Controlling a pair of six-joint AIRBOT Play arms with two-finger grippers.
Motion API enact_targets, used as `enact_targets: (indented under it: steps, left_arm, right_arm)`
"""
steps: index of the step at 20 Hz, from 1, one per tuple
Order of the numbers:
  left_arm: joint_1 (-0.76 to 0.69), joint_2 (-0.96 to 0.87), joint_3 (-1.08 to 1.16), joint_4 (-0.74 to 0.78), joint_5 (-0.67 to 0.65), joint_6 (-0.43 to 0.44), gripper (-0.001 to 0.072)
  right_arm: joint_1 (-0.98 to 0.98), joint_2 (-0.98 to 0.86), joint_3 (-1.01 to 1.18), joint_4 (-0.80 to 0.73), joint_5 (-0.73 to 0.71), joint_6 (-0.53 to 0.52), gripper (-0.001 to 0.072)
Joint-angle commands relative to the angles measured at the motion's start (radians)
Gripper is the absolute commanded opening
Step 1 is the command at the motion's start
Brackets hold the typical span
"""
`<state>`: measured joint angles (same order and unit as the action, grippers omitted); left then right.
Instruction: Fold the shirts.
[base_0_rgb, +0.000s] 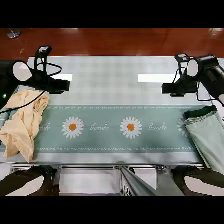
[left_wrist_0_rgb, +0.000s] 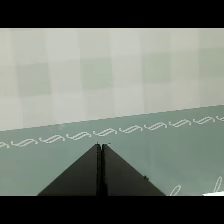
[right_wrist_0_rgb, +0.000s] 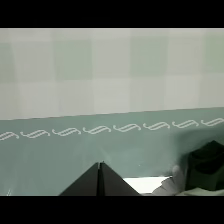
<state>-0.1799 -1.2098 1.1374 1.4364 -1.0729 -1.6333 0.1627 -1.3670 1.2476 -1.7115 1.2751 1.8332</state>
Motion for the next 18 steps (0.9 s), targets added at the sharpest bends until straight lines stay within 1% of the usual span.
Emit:
enact_targets:
  steps: [1,13,17,18]
  left_arm:
    - [0.001,-0.001,0.000,0.000,0.000,0.001,0.0027]
    - [0.001,-0.001,0.000,0.000,0.003,0.000,0.0027]
    - [0.000,-0.006,0.000,0.000,0.116,-0.006,0.0029]
    - [0.001,-0.007,0.000,0.000,0.129,-0.006,0.0029]
  right_arm:
    - [0.001,0.000,0.000,0.000,0.000,0.000,0.0020]
    - [0.001,0.000,0.000,0.000,-0.006,0.002,0.0020]
    - [0.001,-0.001,0.000,0.001,-0.179,0.011,0.0022]
    - [0.001,-0.002,0.000,0.001,-0.196,0.039,0.0136]
